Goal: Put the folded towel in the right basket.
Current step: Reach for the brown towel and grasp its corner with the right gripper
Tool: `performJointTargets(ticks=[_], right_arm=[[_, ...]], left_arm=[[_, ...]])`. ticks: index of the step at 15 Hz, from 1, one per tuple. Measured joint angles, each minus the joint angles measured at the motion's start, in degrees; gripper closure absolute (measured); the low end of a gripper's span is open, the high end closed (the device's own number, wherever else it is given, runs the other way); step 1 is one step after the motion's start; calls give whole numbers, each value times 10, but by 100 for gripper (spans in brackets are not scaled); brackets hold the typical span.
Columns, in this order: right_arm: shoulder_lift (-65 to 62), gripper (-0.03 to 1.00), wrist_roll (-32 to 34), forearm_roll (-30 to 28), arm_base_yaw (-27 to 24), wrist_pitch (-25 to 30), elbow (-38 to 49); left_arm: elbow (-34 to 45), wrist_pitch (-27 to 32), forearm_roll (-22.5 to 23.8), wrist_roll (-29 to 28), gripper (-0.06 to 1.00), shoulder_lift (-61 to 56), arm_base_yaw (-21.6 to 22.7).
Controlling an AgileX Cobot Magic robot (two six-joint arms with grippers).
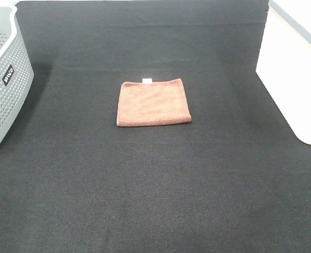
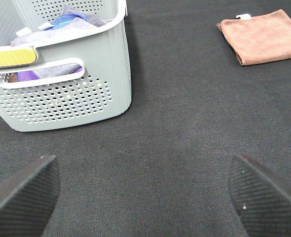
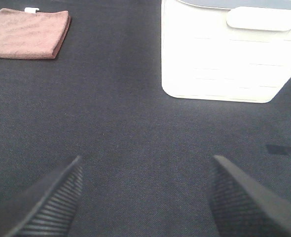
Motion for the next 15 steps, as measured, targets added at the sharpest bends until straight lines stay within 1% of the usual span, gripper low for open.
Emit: performJointTargets(ticks=[15], right_arm=[[0,29,0,0,0,0,0]], left_arm=[[0,0,0,0,6,0,0]])
